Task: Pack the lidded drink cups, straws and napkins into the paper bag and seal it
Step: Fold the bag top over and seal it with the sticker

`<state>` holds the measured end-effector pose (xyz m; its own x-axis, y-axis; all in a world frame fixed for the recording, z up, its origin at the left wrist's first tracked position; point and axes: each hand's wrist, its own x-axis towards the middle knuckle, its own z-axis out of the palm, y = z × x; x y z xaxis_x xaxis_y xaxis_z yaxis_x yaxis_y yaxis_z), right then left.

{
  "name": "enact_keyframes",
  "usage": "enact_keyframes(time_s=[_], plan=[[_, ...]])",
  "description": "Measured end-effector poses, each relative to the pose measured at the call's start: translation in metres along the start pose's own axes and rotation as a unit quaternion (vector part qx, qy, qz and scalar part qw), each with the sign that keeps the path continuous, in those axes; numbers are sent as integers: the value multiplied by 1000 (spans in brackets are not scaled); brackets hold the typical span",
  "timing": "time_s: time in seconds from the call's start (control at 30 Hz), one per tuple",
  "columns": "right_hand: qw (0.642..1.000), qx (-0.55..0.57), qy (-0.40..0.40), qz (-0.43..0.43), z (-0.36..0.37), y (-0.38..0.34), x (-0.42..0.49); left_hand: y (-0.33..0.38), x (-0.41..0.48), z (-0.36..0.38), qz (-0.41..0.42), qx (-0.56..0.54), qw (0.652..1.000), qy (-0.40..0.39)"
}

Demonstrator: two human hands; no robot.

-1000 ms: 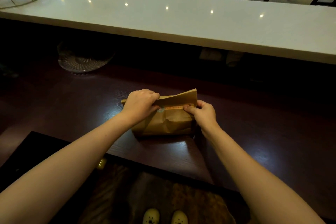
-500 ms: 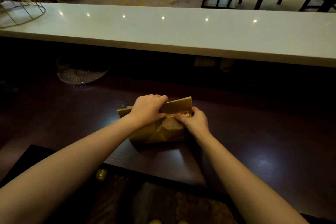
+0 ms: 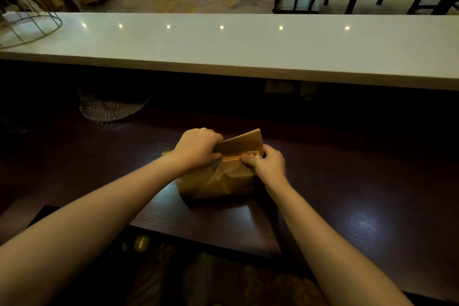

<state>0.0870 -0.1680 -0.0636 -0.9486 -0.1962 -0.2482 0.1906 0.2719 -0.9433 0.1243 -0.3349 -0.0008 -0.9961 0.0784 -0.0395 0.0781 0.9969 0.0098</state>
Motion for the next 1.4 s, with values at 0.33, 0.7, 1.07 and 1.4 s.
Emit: enact_keyframes(time_s=[0.33,0.7,1.07,1.4], plan=[[930,-193,-312,-27,-77,-37,71,63,18,-8,-161,-180,968,-71],[860,-316,-393,-80,-68,-41,102,34,61,-48,407,103,907,26],[970,-206,-5,-129,-68,12,12,58,106,-30,526,201,819,-109],[993,90,-79,2,-61,5,-77,56,107,-34,308,225,903,-198]])
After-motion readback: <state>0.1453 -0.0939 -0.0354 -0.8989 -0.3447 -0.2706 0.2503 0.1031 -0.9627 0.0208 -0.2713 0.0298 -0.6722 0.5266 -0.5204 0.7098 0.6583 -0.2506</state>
